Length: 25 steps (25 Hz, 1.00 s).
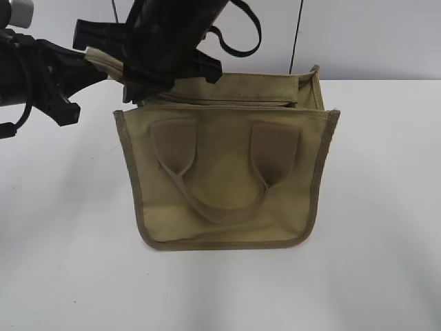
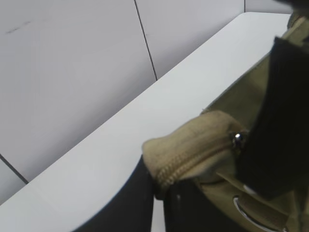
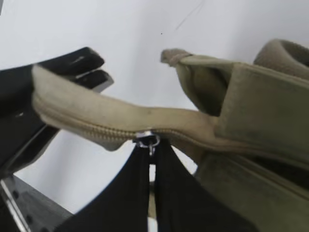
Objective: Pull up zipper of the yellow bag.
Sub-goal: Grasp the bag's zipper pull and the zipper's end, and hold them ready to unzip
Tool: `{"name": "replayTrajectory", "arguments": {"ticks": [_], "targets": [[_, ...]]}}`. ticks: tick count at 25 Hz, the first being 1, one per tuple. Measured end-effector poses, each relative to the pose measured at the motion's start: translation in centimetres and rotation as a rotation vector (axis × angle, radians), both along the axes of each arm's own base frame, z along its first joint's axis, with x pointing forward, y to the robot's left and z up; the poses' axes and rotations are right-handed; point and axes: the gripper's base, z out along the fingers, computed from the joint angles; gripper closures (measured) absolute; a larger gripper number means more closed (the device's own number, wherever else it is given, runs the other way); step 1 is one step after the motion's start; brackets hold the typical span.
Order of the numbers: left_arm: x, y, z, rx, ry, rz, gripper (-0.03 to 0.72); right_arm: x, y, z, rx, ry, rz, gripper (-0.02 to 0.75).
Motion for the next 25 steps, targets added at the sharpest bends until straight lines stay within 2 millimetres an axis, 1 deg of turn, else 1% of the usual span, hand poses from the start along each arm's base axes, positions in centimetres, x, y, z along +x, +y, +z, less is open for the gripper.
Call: {"name": "replayTrajectory", "arguments": {"ticks": [2, 4, 10, 13, 16, 19, 25], "targets": [[0.0, 0.0, 0.0, -0.002, 0.000, -0.001, 0.678, -0.5, -0.4, 1.0, -0.012, -0.013, 0.034, 0.752], [0.0, -0.1, 0.0, -0.004, -0.001, -0.004, 0.678, -0.8, -0.6, 1.4, -0.025, -0.018, 0.058, 0.752], [-0.1, -0.1, 0.0, 0.001, -0.003, -0.011, 0.678, -1.4, -1.3, 2.2, -0.068, -0.028, 0.134, 0.752], [-0.1, -0.1, 0.0, 0.007, 0.000, -0.005, 0.678, -1.5, -1.8, 2.2, -0.108, -0.013, 0.183, 0.752], [0.0, 0.1, -0.1, 0.021, 0.008, 0.016, 0.678, -1.3, -2.6, 2.0, -0.132, 0.003, 0.214, 0.752], [0.0, 0.3, 0.0, 0.035, 0.011, 0.042, 0.678, -0.7, -3.3, 2.1, -0.113, 0.021, 0.232, 0.752], [-0.2, 0.7, 0.7, 0.041, 0.003, 0.098, 0.678, 0.8, -5.5, 2.1, -0.020, 0.108, 0.263, 0.752]]}}
